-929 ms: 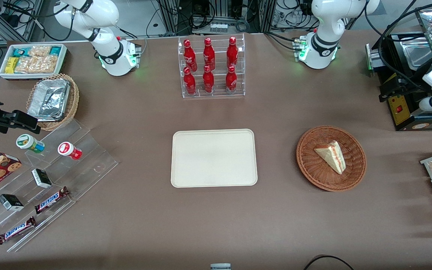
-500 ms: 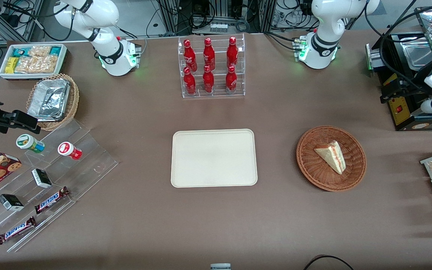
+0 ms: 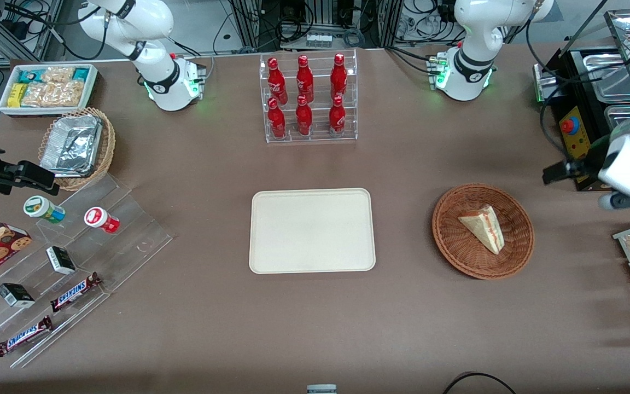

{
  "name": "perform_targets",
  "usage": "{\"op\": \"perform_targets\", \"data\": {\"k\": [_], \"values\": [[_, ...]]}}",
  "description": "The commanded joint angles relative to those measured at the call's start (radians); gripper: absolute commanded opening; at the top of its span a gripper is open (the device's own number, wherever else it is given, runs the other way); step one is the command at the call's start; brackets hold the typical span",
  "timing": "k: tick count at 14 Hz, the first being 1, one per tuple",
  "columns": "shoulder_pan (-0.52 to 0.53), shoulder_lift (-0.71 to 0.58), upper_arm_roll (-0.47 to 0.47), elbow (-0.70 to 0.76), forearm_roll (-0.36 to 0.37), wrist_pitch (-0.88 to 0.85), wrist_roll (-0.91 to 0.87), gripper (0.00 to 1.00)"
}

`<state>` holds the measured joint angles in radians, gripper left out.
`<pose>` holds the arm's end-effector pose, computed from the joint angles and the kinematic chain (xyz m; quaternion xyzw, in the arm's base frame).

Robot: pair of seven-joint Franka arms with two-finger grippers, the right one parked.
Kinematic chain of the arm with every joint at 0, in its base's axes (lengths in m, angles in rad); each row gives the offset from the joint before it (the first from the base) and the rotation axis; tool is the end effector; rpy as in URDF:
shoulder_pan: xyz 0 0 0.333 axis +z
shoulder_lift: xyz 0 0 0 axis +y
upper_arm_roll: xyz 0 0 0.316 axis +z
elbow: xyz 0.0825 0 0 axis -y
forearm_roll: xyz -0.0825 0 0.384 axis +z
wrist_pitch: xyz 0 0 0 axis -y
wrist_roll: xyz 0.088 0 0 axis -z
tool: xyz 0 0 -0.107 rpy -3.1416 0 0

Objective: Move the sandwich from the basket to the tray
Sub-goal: 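Move the left gripper down over the wrapped sandwich in the wicker basket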

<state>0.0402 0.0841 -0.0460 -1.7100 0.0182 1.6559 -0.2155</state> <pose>0.5739 -0.0007 0.5183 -0.9923 -0.1030 0.0678 0.0146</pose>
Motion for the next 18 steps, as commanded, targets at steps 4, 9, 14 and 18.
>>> {"op": "perform_targets", "data": {"k": [4, 9, 14, 18], "values": [[0.003, -0.023, -0.005, -0.276, 0.013, 0.338, -0.142, 1.00], [-0.008, 0.015, -0.008, -0.436, 0.009, 0.620, -0.333, 1.00], [-0.045, 0.069, -0.015, -0.496, -0.004, 0.742, -0.524, 1.00], [-0.074, 0.086, -0.018, -0.540, -0.004, 0.823, -0.571, 1.00]]}}
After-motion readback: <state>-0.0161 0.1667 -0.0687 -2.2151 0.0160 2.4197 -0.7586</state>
